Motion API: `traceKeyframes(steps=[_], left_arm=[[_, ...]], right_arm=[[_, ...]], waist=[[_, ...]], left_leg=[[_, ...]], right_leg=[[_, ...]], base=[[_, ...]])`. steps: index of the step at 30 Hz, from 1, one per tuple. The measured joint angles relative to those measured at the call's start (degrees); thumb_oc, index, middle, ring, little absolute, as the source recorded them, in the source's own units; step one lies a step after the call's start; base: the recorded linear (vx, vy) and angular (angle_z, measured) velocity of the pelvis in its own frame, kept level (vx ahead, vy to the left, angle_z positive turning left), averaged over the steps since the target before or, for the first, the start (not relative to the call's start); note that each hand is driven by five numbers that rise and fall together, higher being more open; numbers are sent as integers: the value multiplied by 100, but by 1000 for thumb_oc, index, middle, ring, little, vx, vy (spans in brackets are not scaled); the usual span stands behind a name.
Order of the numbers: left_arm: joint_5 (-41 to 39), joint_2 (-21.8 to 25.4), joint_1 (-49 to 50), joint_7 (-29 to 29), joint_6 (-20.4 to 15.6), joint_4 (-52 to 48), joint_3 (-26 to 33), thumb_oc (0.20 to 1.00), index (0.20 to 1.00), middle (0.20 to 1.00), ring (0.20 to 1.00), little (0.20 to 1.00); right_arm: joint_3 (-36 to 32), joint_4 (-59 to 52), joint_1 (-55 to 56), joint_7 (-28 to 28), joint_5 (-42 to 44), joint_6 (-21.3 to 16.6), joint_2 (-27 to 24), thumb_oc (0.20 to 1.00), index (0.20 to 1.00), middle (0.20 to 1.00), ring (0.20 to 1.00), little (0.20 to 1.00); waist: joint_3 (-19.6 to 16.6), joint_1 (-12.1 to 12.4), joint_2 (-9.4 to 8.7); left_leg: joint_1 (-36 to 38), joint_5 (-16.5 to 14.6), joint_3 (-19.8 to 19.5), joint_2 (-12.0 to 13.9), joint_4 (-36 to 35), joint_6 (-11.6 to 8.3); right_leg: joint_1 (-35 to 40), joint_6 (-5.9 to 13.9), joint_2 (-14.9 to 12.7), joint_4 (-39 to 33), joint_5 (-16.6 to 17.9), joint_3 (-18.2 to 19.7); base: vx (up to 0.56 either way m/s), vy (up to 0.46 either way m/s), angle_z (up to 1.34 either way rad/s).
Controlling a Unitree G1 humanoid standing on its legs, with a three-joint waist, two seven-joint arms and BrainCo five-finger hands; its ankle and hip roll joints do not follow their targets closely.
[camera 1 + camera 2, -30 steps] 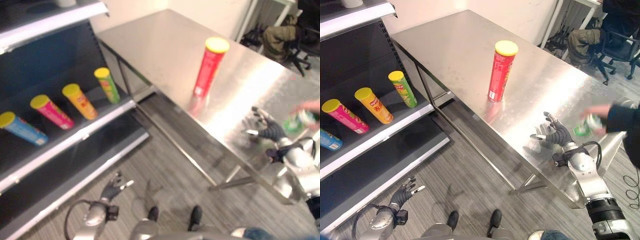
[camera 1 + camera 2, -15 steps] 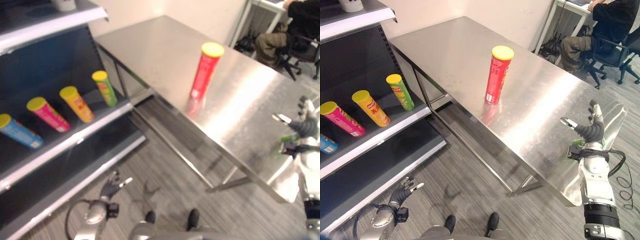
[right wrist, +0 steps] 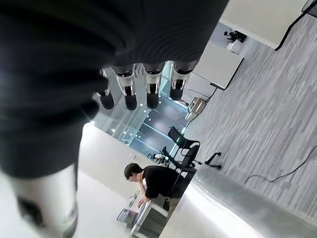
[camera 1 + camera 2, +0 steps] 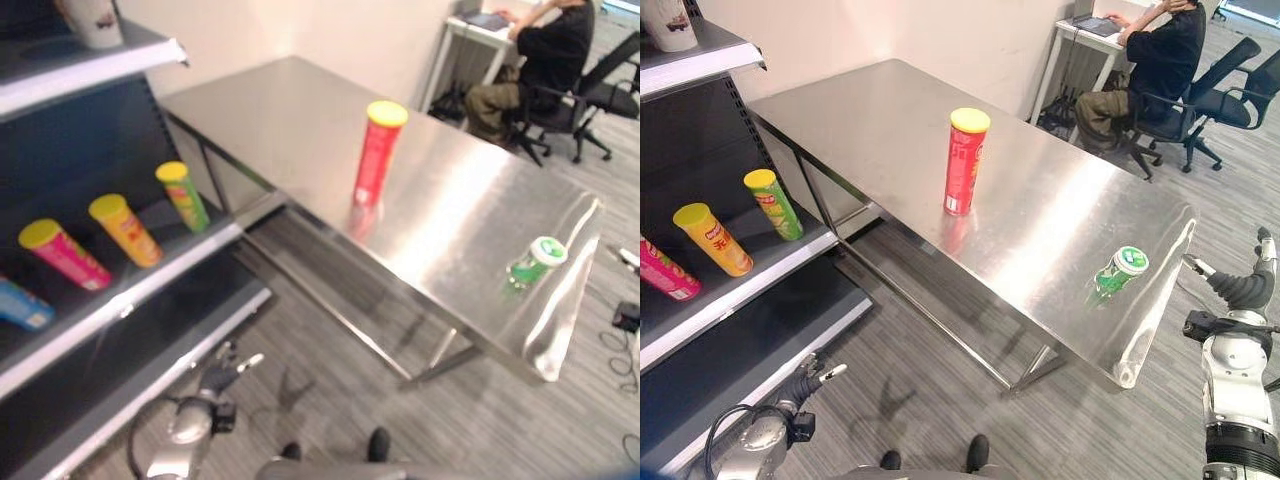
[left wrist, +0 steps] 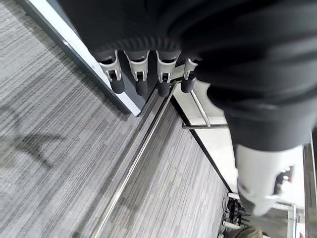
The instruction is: Put the goods on the table back onto the shelves and tidy them up.
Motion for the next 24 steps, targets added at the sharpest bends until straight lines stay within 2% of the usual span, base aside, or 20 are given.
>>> traceKeyframes(steps=[5, 9, 11, 12, 14, 16, 17, 18, 19, 22, 24], left_arm=[[2, -18, -4, -14, 26, -1, 9, 1000, 1000, 1000, 1000, 1000], [17, -16, 27, -15, 58, -25, 15, 1000, 1000, 1000, 1000, 1000], [31, 2, 36, -25, 64, -30, 21, 1000, 1000, 1000, 1000, 1000], [44, 4, 17, -28, 80, -103, 13, 1000, 1000, 1000, 1000, 1000], [45, 29, 15, -34, 79, -180, 16, 1000, 1000, 1000, 1000, 1000], [44, 119, 12, -76, 83, -202, -11, 1000, 1000, 1000, 1000, 1000], [45, 137, -73, -88, 83, -203, -33, 1000, 1000, 1000, 1000, 1000], [44, 109, -165, -108, 63, -226, -28, 1000, 1000, 1000, 1000, 1000], [45, 108, -137, -122, 65, -223, -28, 1000, 1000, 1000, 1000, 1000], [49, 85, -138, -138, 69, -231, -259, 1000, 1000, 1000, 1000, 1000], [49, 72, -57, -138, 76, -230, -277, 1000, 1000, 1000, 1000, 1000]], right_arm=[[42, -15, 538, 175, 114, 64, 243, 1000, 1000, 1000, 1000, 1000], [115, -51, 641, 325, 106, 99, 297, 1000, 1000, 1000, 1000, 1000], [246, -72, 538, 396, 105, 95, 296, 1000, 1000, 1000, 1000, 1000], [338, -69, 470, 472, 106, 116, 353, 1000, 1000, 1000, 1000, 1000], [472, -51, 465, 509, 107, 140, 489, 1000, 1000, 1000, 1000, 1000], [1173, 389, 258, 783, 90, 227, 334, 1000, 1000, 1000, 1000, 1000], [1416, 594, 189, 896, 85, 335, 153, 1000, 1000, 1000, 1000, 1000], [1365, 666, 199, 956, 61, 362, 108, 1000, 1000, 1000, 1000, 1000], [1320, 655, 131, 971, 7, 363, 89, 1000, 1000, 1000, 1000, 1000], [1302, 657, -176, 830, -370, 458, -328, 1000, 1000, 1000, 1000, 1000], [1300, 655, -518, 736, -473, 453, -480, 1000, 1000, 1000, 1000, 1000]], waist=[[46, -158, -74], [102, -355, -152], [116, -330, -186], [186, -349, -227], [232, -393, -261], [282, -355, -282], [327, -354, -259], [380, -364, -186], [412, -337, -123], [542, -330, 109], [577, -270, 174]], left_leg=[[-39, -6, 70, -22, 0, 13], [-14, -22, 260, -73, 5, 34], [-24, -36, 389, -44, 1, 58], [0, -58, 682, -63, 8, 90], [22, -71, 823, -62, 3, 98], [114, -107, 1145, -29, 4, 113], [121, -108, 1155, -23, 4, 115], [111, -109, 1077, -6, 2, 111], [113, -120, 1045, 14, -2, 96], [87, -117, 849, 52, -2, 40], [73, -106, 817, 81, -1, 22]], right_leg=[[-88, 29, -32, 2, 26, 15], [-210, 34, -18, 5, 102, 217], [-289, 65, -19, -2, 95, 348], [-375, 109, -64, 0, 57, 330], [-440, 170, -68, 0, 115, 392], [-470, 207, -50, 0, 139, 474], [-471, 281, -56, 0, 186, 459], [-452, 305, -52, 1, 231, 350], [-433, 208, -33, -2, 265, 317], [-370, 175, -16, 0, 242, 143], [-384, 143, 24, 1, 254, 132]], base=[[-19, 19, -9], [-50, 28, -21], [-32, 36, -59], [-43, 56, -80], [-23, 34, -63], [-28, -4, -69], [11, -16, -13], [37, -28, 12], [44, -30, 23], [26, -23, 26], [6, -11, 7]])
